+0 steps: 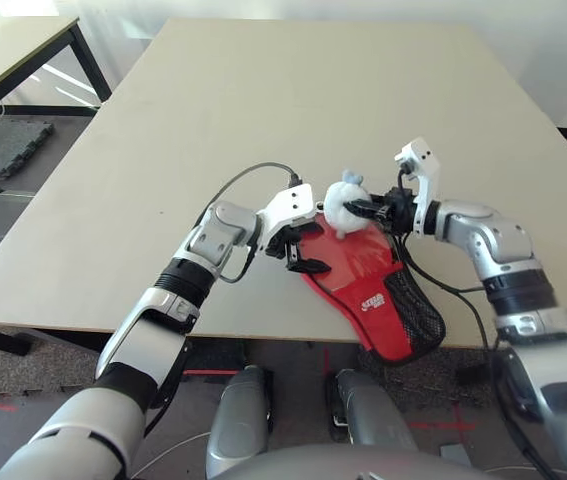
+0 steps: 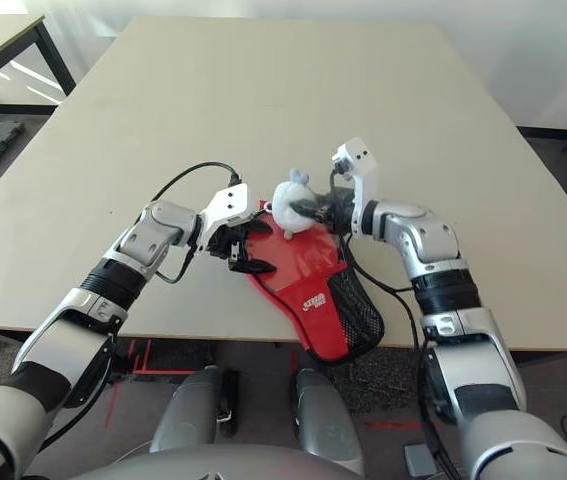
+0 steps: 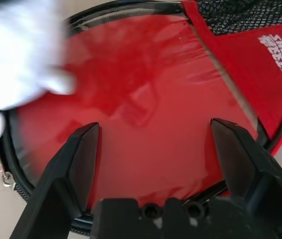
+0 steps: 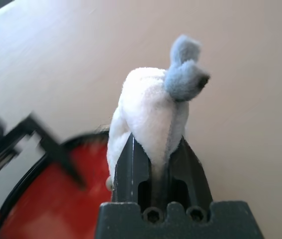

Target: Store the ping-pong paddle in its case and zip it.

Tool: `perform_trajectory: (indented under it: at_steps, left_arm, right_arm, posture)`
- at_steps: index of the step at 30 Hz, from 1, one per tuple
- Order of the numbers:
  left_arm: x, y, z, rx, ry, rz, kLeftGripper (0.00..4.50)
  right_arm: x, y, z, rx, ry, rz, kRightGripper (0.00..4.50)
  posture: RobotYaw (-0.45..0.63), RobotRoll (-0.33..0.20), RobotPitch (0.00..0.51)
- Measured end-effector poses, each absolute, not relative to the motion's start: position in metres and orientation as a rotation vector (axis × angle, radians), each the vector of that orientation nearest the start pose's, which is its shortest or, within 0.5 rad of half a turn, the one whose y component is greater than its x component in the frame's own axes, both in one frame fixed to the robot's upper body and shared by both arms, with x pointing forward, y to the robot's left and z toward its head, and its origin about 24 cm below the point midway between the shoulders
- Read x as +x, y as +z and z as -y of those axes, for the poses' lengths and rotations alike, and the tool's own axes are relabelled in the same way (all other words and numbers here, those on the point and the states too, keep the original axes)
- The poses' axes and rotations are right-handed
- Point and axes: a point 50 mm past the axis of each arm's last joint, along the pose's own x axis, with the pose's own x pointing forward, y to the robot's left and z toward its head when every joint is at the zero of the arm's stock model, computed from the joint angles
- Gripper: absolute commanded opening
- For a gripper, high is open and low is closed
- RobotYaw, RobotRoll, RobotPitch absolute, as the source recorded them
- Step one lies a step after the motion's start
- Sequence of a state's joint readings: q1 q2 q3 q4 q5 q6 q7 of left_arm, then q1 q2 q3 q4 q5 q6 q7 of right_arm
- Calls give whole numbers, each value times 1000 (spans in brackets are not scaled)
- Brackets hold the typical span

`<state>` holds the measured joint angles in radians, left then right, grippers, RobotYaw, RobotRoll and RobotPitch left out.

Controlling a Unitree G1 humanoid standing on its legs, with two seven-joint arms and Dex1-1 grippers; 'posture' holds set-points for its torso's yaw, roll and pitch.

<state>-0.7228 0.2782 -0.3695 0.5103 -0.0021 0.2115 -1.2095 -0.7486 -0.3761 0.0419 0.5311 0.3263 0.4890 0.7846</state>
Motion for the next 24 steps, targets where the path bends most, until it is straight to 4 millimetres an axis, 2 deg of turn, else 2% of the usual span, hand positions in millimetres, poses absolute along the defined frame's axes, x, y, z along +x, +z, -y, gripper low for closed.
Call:
perform_trajectory:
  at_steps: [9,15,21,24]
  left_arm:
    - [317,85,-63,392,-1468,-357,4500]
    - [314,82,-61,386,-1463,-357,4500]
    - [311,81,-56,384,-1469,-354,4500]
    - [310,81,-55,384,-1473,-355,4500]
  right_arm:
    - [391,117,166,-3,604,-206,38]
    - [395,110,177,-36,515,-194,37]
    - [393,110,207,-46,409,-185,36]
    - [387,108,230,-46,349,-186,35]
  posture:
    - [59,0,92]
    - [57,0,95]
    - [44,0,99]
    - [38,0,100]
